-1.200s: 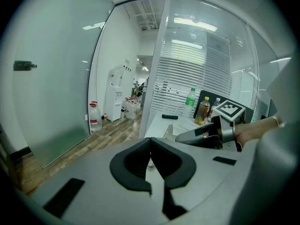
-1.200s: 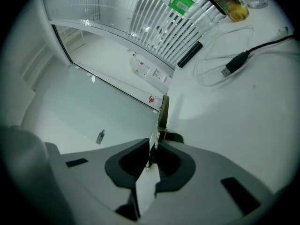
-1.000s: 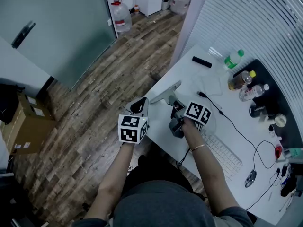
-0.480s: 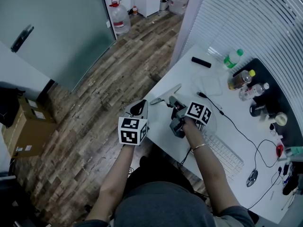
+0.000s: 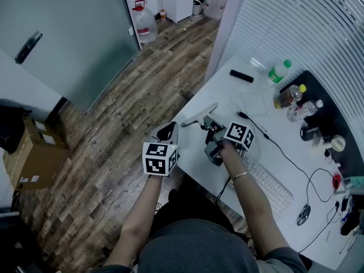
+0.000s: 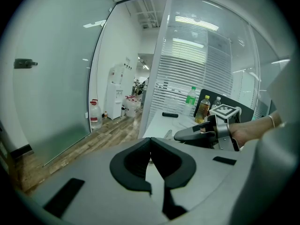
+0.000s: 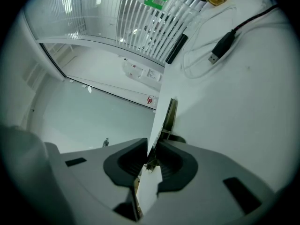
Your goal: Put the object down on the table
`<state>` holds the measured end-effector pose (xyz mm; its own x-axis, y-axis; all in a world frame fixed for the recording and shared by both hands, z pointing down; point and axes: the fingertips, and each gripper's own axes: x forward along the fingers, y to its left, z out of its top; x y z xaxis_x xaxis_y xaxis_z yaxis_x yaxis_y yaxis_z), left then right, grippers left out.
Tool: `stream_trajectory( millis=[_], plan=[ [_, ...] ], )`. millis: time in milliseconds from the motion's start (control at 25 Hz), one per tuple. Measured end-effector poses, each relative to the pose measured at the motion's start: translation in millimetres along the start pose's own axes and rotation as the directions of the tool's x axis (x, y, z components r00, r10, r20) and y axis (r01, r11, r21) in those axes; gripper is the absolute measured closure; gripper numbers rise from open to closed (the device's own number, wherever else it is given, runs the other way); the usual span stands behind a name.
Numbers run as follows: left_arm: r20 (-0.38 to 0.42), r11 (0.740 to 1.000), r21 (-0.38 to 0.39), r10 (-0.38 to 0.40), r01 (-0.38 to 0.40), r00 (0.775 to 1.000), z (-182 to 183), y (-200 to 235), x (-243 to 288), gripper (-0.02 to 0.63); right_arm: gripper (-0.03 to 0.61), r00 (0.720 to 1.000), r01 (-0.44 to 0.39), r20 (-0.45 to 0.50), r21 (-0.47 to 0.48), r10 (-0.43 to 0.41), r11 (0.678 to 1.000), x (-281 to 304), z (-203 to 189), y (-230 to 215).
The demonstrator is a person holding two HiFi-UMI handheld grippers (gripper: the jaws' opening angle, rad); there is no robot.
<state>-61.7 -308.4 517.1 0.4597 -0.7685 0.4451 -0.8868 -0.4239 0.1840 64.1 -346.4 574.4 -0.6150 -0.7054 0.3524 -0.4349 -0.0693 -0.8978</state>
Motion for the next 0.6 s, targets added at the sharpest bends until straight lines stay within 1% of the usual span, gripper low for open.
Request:
stream_trajectory(
  millis=[400,600],
  plan=[
    [-0.001,1.000,-0.001,0.010,-0.010,1.000,-2.6,0.5,-3.9,0.591,0.506,1.000,-0.023,0.008,0.033,0.023,0.999,0.6,1.4,0.3],
    [0.001,1.000,-0.003,0.010,-0.010,1.000,-2.4,0.6,-6.5,0.591,0.476,0.999,-0.037,0.032,0.056,0.036,0.998,-1.0,5.4,2.5]
  ],
)
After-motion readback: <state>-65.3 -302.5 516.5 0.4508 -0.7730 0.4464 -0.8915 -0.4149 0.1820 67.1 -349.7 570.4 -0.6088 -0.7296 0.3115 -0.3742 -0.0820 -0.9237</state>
